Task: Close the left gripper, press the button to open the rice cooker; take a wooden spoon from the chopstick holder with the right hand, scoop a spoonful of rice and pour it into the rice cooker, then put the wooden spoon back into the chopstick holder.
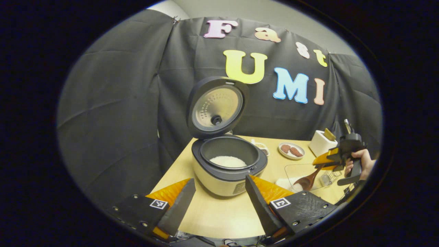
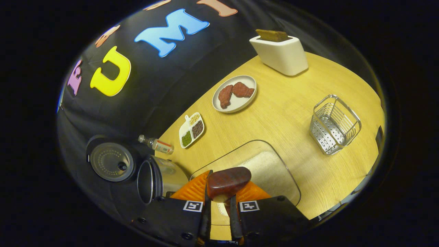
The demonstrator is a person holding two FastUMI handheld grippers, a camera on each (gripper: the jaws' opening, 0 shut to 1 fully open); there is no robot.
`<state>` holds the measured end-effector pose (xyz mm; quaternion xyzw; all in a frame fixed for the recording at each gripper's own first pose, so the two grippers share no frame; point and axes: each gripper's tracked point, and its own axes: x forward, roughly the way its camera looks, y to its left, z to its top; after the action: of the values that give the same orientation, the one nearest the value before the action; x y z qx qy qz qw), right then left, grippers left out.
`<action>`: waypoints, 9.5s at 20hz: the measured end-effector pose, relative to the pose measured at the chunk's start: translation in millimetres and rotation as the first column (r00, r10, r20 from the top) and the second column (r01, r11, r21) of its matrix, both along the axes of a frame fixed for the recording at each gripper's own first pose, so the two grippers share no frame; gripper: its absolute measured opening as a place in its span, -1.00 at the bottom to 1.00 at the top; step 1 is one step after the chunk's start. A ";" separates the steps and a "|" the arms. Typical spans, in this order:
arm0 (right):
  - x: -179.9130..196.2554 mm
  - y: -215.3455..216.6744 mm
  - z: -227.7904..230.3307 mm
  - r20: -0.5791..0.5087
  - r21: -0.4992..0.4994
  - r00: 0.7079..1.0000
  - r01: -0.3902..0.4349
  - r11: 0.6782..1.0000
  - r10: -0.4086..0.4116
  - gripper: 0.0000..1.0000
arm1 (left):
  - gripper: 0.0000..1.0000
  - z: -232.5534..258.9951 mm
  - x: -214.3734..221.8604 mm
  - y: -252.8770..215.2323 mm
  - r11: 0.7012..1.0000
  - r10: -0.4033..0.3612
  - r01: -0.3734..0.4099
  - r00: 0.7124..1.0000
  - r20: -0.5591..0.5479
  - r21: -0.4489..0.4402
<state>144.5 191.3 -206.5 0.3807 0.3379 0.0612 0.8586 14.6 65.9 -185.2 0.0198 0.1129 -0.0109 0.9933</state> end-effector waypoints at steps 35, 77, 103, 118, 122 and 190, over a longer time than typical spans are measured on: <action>50.2 115.6 206.4 0.047 0.535 0.985 -0.165 0.829 0.166 -0.52 | 0.85 1.0 -33.7 63.8 0.978 0.208 -0.207 0.978 0.037 -0.018; 47.7 321.6 181.3 0.342 -0.635 0.581 -0.436 0.637 0.738 -0.52 | 0.83 -21.5 -20.9 119.1 0.946 0.325 -0.325 0.946 -0.012 -0.013; -20.1 162.4 285.5 0.601 -0.729 0.437 -0.044 0.683 0.669 -0.52 | 0.84 -6.6 -9.2 14.1 0.991 0.105 -0.105 0.995 0.006 0.080; 14.2 -133.5 217.0 0.577 -0.636 0.739 0.140 0.759 0.348 -0.52 | 0.85 35.8 53.0 -172.7 0.992 -0.103 0.102 0.995 0.012 0.069; 19.7 -191.6 176.7 0.543 -0.577 0.803 0.145 0.803 0.245 -0.52 | 0.83 51.6 57.2 -192.2 0.992 -0.071 0.066 0.997 0.043 0.104; -120.4 -251.6 193.3 0.662 -0.512 0.747 0.509 0.692 -0.060 0.96 | 0.89 204.3 303.3 9.5 0.979 0.165 -0.170 0.985 -0.051 -0.115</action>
<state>24.0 -60.4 -13.2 0.0598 -0.0192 -0.0888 0.9941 317.9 75.4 19.1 -0.0493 0.1336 0.0659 0.9876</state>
